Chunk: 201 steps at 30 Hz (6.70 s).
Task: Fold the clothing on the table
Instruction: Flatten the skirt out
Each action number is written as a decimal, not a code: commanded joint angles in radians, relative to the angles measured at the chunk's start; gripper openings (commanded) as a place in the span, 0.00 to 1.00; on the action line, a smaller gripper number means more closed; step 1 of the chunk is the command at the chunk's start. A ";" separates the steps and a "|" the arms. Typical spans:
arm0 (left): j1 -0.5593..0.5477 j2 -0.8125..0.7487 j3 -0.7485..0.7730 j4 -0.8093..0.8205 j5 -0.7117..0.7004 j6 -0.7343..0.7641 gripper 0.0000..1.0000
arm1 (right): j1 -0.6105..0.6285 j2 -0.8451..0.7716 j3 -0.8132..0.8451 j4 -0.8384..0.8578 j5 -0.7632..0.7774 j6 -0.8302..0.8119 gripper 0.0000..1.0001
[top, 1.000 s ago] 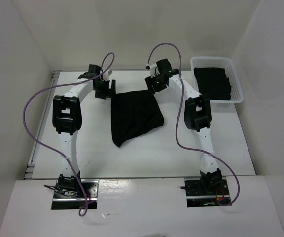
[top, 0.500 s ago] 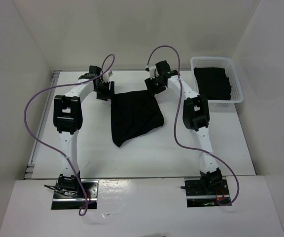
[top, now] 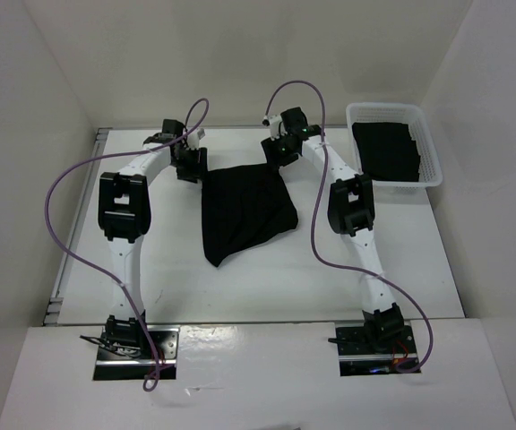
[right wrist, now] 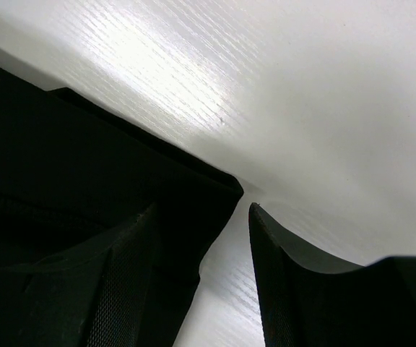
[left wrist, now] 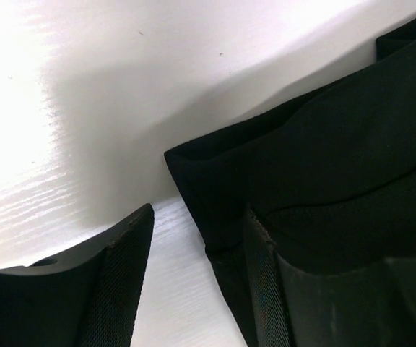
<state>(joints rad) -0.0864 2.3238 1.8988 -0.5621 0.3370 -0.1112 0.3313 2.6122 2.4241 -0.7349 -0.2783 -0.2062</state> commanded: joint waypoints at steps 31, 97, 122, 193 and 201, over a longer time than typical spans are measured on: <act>-0.026 0.132 0.161 -0.059 0.056 0.002 0.30 | -0.014 0.060 0.107 -0.052 -0.036 -0.010 0.39; -0.085 -1.000 -0.343 -0.147 -0.061 0.251 0.01 | -0.080 -1.091 -0.675 -0.017 -0.371 -0.199 0.00; -0.078 -0.181 0.173 -0.033 -0.131 0.232 0.00 | -0.037 -0.314 -0.125 0.065 -0.090 -0.140 0.00; -0.049 -0.946 -0.595 -0.614 -0.015 0.754 0.39 | 0.112 -0.790 -0.683 -0.393 0.001 -0.539 0.76; -0.003 -1.093 -0.615 -0.458 -0.116 0.564 0.55 | 0.158 -0.718 -0.622 -0.324 -0.073 -0.429 0.72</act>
<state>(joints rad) -0.1139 1.2964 1.2903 -1.0958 0.2619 0.5533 0.4458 1.8717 1.7538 -1.1240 -0.3069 -0.6991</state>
